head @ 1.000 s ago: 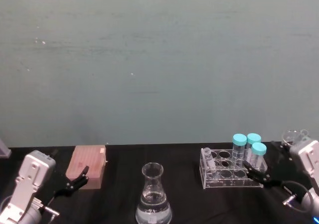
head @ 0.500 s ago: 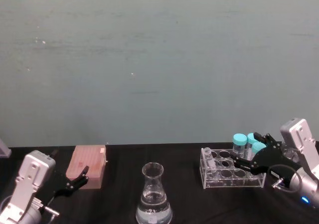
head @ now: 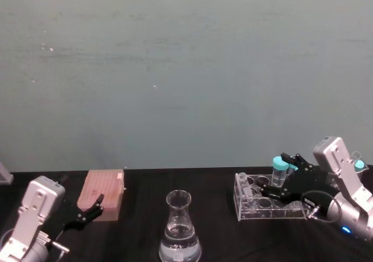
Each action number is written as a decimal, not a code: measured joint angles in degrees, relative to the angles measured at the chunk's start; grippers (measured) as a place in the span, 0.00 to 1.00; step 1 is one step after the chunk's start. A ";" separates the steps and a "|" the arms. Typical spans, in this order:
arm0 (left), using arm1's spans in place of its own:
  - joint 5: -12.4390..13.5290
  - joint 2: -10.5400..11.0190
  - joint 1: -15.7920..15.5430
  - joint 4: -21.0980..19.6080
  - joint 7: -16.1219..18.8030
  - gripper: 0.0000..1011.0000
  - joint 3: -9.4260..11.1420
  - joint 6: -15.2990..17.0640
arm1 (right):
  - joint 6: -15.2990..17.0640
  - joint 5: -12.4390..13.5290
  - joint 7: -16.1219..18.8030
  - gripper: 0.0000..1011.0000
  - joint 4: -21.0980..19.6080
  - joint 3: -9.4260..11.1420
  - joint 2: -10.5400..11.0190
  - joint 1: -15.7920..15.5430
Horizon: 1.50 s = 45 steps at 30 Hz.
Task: Pour the liquid from the test tube into the beaker using one hand.
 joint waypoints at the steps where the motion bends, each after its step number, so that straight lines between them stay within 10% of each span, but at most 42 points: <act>1: 0.00 0.00 0.00 0.00 0.00 0.99 0.00 0.00 | -0.08 -0.26 0.43 0.99 0.24 -0.10 -0.19 0.17; 45: 0.00 0.00 0.00 0.00 0.00 0.99 0.00 0.00 | -0.53 -3.84 9.66 0.99 13.54 0.02 -6.70 6.66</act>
